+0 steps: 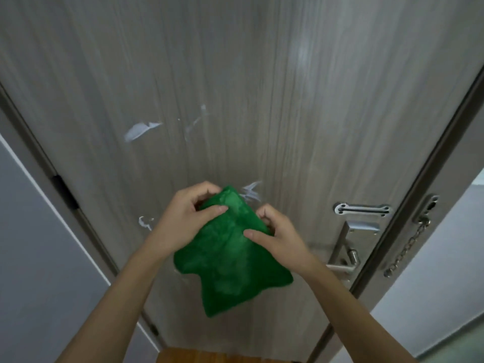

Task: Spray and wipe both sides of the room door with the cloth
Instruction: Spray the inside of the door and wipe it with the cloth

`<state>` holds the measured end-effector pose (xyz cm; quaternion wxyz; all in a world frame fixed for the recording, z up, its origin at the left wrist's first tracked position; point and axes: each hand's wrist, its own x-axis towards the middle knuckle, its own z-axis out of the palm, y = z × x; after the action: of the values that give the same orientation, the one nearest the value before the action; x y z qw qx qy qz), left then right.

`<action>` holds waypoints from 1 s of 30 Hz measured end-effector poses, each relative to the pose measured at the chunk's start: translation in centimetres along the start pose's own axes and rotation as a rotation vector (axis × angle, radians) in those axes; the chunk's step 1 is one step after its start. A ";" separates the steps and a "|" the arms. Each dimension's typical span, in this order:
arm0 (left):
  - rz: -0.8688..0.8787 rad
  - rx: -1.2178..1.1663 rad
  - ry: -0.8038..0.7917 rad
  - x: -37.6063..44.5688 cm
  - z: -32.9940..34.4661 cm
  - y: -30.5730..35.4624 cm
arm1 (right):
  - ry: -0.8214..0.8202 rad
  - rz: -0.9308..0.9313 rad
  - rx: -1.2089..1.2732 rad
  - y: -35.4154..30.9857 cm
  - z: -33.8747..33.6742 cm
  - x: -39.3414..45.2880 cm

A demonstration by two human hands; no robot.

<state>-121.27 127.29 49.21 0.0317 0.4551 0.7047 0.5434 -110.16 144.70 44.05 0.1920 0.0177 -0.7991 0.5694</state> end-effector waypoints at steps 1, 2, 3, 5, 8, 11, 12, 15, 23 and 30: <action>0.033 0.072 0.034 1.0 -0.1 0.2 | 0.026 -0.035 -0.003 -0.3 -0.4 0.7; 0.057 0.148 0.072 2.0 -0.3 0.5 | 0.079 -0.077 -0.008 -0.9 -0.8 1.5; 0.076 0.206 0.117 3.0 -0.5 0.7 | 0.157 -0.127 -0.022 -1.7 -1.2 2.3; 0.109 0.233 0.210 5.1 -1.0 1.5 | 0.327 -0.249 -0.124 -3.3 -2.0 4.0; 0.211 0.234 0.313 8.5 -1.9 3.4 | 0.441 -0.429 -0.411 -6.3 -4.0 6.7; 0.302 0.230 0.400 11.8 -3.6 5.3 | 0.457 -0.580 -0.662 -9.8 -6.6 9.5; 0.329 0.256 0.424 12.8 -4.2 5.9 | 0.471 -0.627 -0.715 -10.9 -7.3 10.3; 0.440 0.404 0.503 15.5 -5.7 7.9 | 0.545 -0.724 -0.890 -14.2 -8.8 12.4; 0.734 0.973 0.605 20.3 -6.9 12.0 | 0.957 -0.532 -1.561 -18.1 -10.3 16.5; 0.729 0.977 0.679 21.2 -7.5 10.5 | 0.971 -0.305 -1.382 -17.2 -6.5 16.4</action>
<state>-131.32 136.05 70.21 -0.5833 0.4298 0.6415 0.2521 -119.21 147.70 66.75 0.5549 -0.2417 -0.7849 -0.1327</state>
